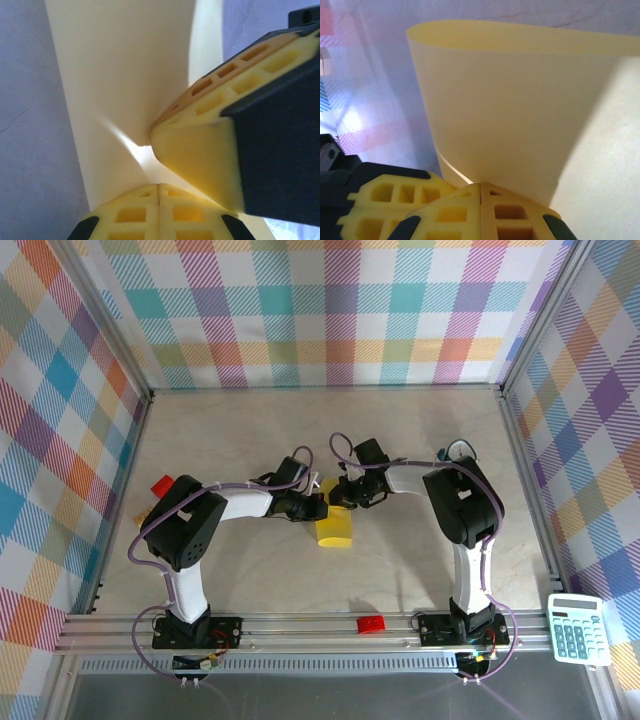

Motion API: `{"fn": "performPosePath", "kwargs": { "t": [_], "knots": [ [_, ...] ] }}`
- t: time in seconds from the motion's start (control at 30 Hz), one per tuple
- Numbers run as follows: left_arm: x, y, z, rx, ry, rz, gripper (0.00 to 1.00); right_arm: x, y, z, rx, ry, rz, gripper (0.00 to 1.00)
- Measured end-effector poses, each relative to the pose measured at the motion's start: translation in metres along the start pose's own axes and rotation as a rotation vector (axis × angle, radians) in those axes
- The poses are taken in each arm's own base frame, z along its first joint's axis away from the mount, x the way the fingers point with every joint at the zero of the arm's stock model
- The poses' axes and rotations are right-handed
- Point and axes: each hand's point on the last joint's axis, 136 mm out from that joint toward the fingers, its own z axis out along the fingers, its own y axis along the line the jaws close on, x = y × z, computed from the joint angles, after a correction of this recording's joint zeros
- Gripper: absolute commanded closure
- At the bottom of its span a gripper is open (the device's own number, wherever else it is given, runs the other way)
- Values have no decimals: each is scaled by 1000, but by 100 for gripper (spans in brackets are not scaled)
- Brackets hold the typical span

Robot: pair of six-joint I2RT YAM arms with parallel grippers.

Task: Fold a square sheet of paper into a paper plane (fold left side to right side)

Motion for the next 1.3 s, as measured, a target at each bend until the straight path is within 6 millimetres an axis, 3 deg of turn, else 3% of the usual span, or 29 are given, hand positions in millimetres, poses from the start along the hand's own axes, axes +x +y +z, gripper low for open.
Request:
{"fn": "performPosePath", "kwargs": {
  "t": [0.57,0.87,1.3],
  "knots": [
    [7,2,-4,14,-16,3,100,0,-6,1,45,-2,26,100],
    [31,6,-15,17,6,-5,100,-2,-9,-1,47,-7,31,100],
    [79,11,-35,18,77,-24,100,-2,-9,-1,44,-7,27,100]
  ]
}}
